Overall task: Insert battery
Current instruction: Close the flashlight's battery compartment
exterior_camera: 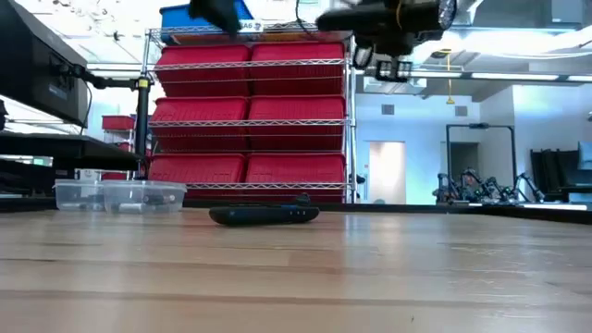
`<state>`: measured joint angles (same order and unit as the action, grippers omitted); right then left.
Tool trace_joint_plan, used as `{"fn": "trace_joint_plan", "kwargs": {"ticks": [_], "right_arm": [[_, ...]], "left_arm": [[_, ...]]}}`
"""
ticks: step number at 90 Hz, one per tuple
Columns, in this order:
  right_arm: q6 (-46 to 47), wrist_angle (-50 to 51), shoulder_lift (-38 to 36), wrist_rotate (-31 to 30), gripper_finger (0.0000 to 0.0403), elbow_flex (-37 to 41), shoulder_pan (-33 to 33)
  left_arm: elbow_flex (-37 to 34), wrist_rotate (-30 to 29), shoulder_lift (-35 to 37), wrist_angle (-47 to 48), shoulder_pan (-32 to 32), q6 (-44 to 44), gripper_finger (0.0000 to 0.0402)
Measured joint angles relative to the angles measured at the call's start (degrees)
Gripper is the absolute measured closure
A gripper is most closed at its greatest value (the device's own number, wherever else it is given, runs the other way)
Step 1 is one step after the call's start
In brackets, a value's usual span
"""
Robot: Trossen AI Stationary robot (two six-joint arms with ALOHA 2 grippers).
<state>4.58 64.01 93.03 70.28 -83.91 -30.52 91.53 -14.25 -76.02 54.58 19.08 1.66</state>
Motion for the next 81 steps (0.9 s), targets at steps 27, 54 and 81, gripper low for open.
{"fn": "trace_joint_plan", "kwargs": {"ticks": [27,54,81], "right_arm": [[12.94,5.73,0.03,0.36,0.0271,7.08,-4.59],[19.38,10.78,0.03,-2.98,0.0271,19.19,-7.29],[22.29,26.17,-0.20,-3.90,0.0271,23.22,-7.76]], "left_arm": [[-0.56,6.02,-1.08,-0.22,1.95,6.13,0.0260],[-0.56,6.46,-1.08,-1.46,0.76,8.95,0.0260],[-0.56,6.46,-1.06,-0.93,0.71,9.24,0.0260]]}}
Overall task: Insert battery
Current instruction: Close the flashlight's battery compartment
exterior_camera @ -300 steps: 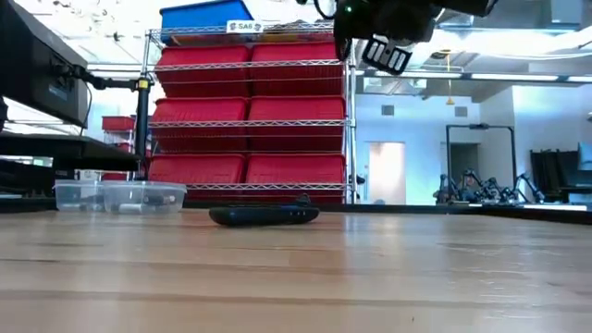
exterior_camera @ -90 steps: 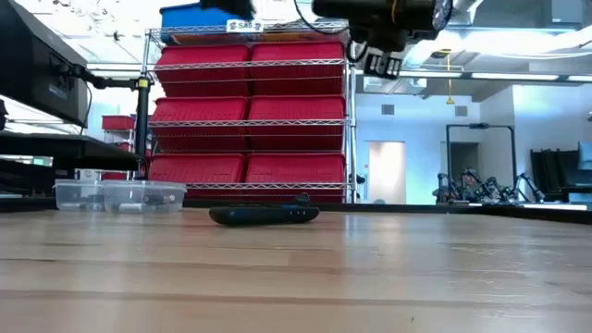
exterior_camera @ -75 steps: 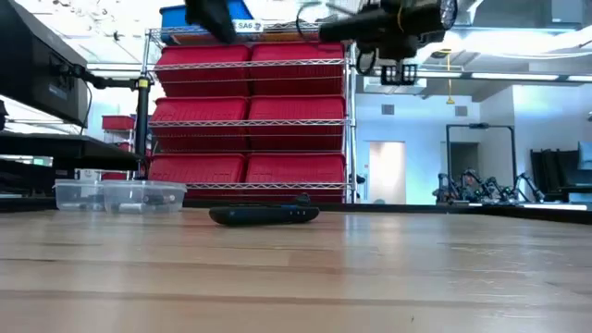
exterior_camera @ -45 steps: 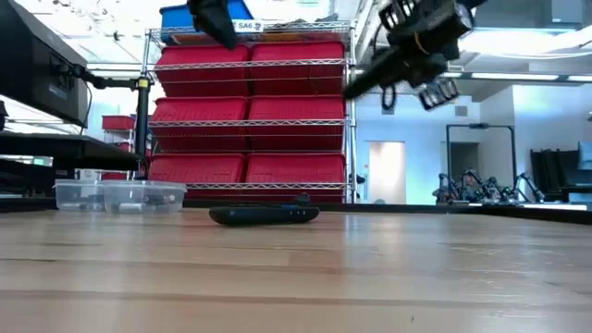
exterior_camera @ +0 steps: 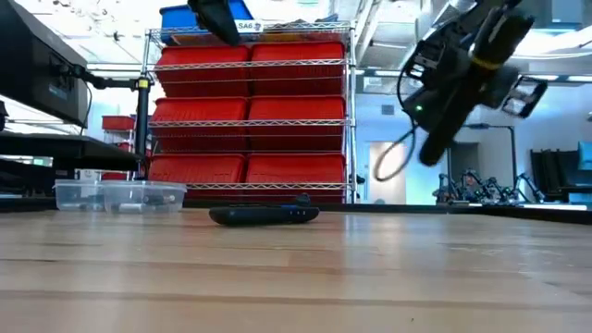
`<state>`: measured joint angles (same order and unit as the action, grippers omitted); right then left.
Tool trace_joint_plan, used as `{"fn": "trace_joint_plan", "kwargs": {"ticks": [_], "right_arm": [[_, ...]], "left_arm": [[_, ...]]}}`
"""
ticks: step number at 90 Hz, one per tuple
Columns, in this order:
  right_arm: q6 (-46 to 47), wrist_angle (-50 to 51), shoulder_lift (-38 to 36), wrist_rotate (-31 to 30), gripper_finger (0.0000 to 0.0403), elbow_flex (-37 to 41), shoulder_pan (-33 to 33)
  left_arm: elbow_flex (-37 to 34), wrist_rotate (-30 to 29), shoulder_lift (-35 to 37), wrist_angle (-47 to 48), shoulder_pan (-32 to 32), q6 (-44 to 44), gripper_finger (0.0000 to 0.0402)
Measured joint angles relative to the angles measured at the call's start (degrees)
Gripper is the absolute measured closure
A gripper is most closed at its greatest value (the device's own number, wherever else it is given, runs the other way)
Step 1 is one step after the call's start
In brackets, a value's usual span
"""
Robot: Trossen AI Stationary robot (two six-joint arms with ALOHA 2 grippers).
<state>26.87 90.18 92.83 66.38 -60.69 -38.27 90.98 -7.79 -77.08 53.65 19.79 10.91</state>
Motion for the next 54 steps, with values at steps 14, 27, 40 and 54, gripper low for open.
{"fn": "trace_joint_plan", "kwargs": {"ticks": [14,27,40,54], "right_arm": [[6.16,-0.17,-0.76,2.93,0.0271,-0.48,-0.14],[10.00,-0.18,-0.83,4.57,0.0271,-0.49,-0.80],[14.02,-0.24,-0.85,5.54,0.0271,-2.26,-2.23],[14.75,-0.21,-0.85,5.87,0.0271,-5.11,-3.96]], "left_arm": [[0.00,-0.05,0.00,-0.30,-0.57,0.54,0.0260],[0.00,-0.02,0.00,-0.34,-1.08,0.82,0.0260],[0.00,-0.02,0.00,-0.52,-1.38,1.02,0.0260],[0.00,-0.03,-0.40,-0.73,-1.46,1.28,0.0260]]}}
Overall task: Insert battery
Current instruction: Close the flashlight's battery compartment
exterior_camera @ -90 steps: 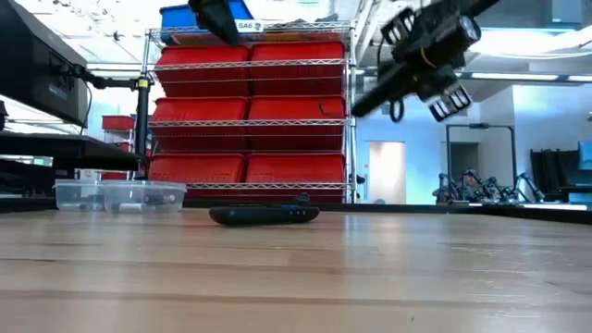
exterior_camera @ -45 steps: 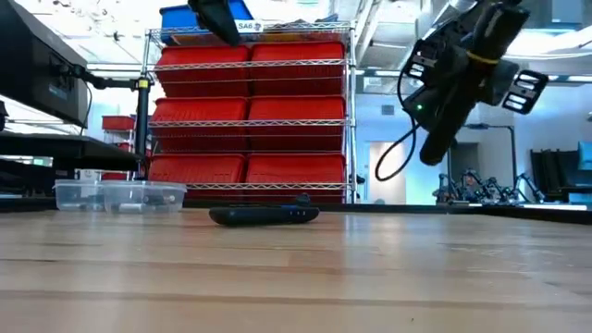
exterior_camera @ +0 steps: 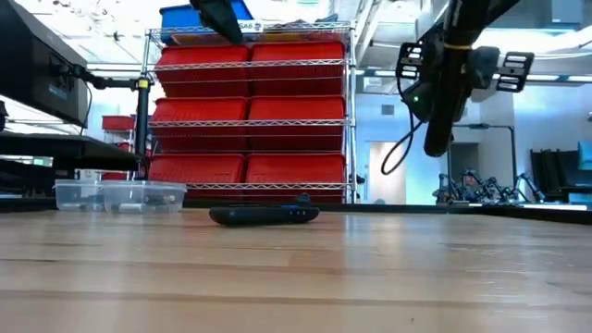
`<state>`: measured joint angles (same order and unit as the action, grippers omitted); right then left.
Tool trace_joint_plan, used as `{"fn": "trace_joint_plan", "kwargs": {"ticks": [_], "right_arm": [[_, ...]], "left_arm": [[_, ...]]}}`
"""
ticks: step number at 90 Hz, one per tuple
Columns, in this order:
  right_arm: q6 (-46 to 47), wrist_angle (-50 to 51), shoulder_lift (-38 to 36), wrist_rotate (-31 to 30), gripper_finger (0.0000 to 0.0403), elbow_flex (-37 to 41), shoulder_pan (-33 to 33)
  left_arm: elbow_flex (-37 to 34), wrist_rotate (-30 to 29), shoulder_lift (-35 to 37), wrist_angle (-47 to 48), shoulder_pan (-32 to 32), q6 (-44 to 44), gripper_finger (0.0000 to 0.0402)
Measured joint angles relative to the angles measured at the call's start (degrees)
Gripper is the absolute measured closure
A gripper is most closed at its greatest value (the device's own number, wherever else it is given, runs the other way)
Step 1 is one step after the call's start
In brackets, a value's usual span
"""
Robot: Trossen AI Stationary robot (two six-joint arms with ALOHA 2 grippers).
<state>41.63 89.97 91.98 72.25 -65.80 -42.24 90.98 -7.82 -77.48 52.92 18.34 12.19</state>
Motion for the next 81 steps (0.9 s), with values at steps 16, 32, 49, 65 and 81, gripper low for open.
{"fn": "trace_joint_plan", "kwargs": {"ticks": [16,32,49,65,81], "right_arm": [[-0.08,-0.04,0.00,-0.11,0.0271,-0.44,-0.15],[-0.32,0.10,0.02,-0.07,0.0271,-0.09,1.40],[-2.26,-0.91,-0.01,-0.46,0.0271,-0.26,0.25],[-13.19,-6.28,-2.17,-9.27,0.0271,-1.25,2.07],[-14.89,-34.63,-6.10,-30.30,0.0271,-1.25,3.21]], "left_arm": [[-0.24,-0.01,-1.18,-0.02,-0.17,0.78,0.0260],[-0.28,-0.01,-1.53,0.18,-0.40,0.76,0.0260],[-0.28,-0.01,-1.56,0.31,-0.49,0.94,0.0260],[-0.28,-0.04,-1.59,0.09,-0.48,1.54,0.0260],[-0.28,-0.10,-1.55,0.16,-0.27,2.27,0.0260]]}}
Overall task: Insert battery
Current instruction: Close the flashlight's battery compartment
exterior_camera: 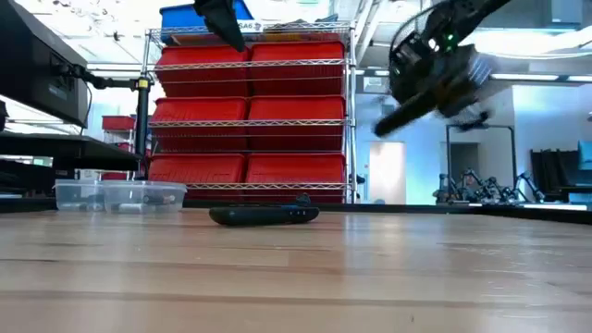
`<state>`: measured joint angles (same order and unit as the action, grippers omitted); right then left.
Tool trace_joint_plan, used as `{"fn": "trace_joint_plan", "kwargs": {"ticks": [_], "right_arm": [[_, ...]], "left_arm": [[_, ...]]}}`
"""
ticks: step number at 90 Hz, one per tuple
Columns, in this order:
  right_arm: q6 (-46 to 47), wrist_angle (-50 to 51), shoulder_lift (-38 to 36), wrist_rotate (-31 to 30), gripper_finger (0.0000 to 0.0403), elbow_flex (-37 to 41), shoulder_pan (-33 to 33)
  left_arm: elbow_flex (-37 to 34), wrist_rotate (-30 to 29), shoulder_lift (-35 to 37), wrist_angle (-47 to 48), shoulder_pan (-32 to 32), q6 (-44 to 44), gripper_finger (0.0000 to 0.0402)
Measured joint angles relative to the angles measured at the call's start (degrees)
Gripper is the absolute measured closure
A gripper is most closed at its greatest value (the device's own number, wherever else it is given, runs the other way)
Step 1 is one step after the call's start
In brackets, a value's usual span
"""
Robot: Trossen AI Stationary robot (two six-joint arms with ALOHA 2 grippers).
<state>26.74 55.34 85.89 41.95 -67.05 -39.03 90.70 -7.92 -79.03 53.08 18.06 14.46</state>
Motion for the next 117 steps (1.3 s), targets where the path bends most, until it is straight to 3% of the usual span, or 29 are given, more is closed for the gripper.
{"fn": "trace_joint_plan", "kwargs": {"ticks": [14,25,39,61,76,88,103,117], "right_arm": [[-3.07,-24.73,-3.36,-16.21,0.0271,1.23,-1.17],[-8.14,-37.16,-5.82,-27.38,0.0271,3.99,-1.37],[-13.47,-48.28,-8.45,-36.85,0.0271,10.66,-0.16],[-10.57,-61.19,-14.66,-48.18,0.0271,29.25,4.30],[0.25,-57.35,-19.29,-48.74,0.0271,37.67,6.86],[12.46,-45.47,-23.32,-41.31,0.0271,37.83,4.61],[16.22,-34.31,-25.69,-33.74,0.0271,37.76,-1.05],[13.81,-23.66,-22.03,-28.49,0.0271,37.70,-8.12]], "left_arm": [[0.00,-0.02,0.66,0.14,0.00,-0.02,0.0260],[0.07,0.00,1.29,-0.09,0.00,-1.37,0.0260],[0.07,-0.04,2.58,-1.07,0.01,-4.50,0.0260],[0.09,-0.09,3.90,-2.71,0.07,-10.43,0.0260],[0.09,-0.07,4.00,-2.73,0.07,-12.57,0.0260],[0.09,-0.09,4.00,-2.78,0.07,-13.79,0.0260],[0.09,-0.09,3.98,-2.87,0.07,-13.81,0.0260],[0.09,-0.09,3.98,-2.86,0.07,-13.51,0.0260]]}}
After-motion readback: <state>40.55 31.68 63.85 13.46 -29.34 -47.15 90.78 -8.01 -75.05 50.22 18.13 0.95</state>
